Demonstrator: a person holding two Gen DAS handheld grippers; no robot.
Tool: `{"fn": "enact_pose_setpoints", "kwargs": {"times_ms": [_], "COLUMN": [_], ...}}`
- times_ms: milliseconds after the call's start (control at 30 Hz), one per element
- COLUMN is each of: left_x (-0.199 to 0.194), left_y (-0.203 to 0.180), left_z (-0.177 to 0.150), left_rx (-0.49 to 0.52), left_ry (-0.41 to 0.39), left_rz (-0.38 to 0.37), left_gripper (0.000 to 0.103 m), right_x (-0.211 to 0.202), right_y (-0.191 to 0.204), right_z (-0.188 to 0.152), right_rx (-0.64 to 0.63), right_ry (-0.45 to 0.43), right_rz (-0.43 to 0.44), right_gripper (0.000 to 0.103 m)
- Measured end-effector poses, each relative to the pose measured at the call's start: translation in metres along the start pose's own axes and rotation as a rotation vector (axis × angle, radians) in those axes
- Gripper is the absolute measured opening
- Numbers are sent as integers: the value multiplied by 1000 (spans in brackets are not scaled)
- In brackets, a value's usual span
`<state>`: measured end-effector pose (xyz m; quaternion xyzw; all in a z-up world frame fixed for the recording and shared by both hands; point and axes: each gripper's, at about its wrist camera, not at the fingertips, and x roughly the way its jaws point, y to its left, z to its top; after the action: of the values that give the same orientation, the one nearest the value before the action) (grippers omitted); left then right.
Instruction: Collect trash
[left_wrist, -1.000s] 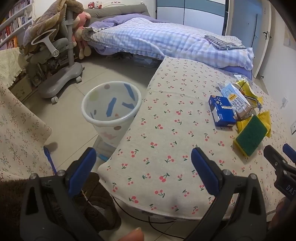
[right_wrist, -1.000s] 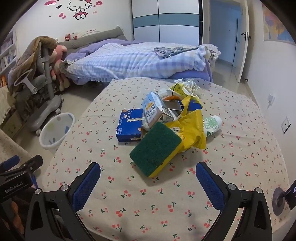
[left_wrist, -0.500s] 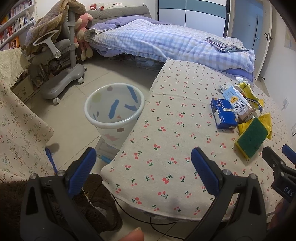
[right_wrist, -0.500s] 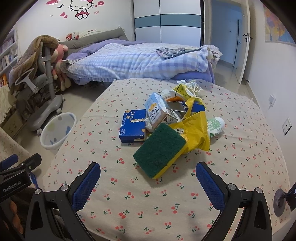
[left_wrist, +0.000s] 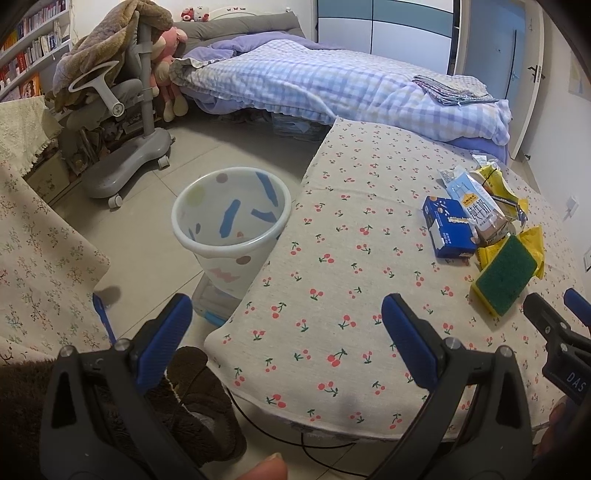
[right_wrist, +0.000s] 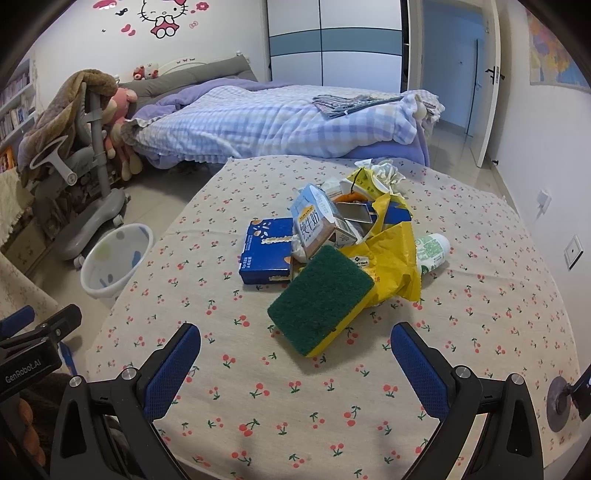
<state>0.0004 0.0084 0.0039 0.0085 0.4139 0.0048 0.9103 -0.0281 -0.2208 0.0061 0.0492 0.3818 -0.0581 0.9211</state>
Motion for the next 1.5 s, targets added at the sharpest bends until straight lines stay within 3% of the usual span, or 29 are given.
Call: {"fn": "enact_pose_setpoints", "kwargs": {"times_ms": [1500], "left_x": [0], "left_y": [10], "left_z": [8], "left_rx": [-21], "left_ry": [-3], "left_rz": [17], "left_gripper": [102], "right_x": [-1], "right_y": [2], "right_z": [12], "right_rx": [9], "right_ry": [8], "right_rz": [7], "right_gripper": [103]}}
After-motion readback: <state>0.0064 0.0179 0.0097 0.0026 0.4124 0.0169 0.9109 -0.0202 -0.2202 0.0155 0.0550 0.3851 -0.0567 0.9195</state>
